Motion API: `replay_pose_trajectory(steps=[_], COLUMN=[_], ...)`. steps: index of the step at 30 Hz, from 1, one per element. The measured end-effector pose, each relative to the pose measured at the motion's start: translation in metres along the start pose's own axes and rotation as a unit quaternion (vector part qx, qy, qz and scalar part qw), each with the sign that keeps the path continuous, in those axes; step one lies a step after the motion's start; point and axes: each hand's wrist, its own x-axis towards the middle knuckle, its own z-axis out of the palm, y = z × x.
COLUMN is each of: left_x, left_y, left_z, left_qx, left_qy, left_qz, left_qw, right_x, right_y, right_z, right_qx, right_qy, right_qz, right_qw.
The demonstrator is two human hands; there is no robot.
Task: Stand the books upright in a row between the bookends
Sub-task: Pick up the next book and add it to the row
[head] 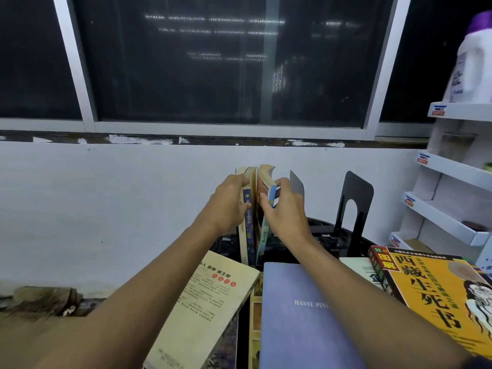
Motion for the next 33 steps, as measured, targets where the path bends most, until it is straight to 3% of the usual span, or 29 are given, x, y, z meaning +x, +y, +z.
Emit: replay_pose_trajectory(steps=[16,33], left_x=[0.000,0.002], left_y=[0.000,-0.007], left_z=[0.001,0.002], left_qx=[-0.005,-0.035], left_qy=[-0.003,0.020], left_qz=[0.013,0.018], left_qw=[1.000,0.999], right_x=[0.002,0.004], right_y=[0.010,0.000], right_z=[-0.030,-0.025], right_qx=[0.027,0.057], right_qy=[-0.251,-0.278], right_qz=[-0.048,-0.039], right_qw=[0.966,0.958])
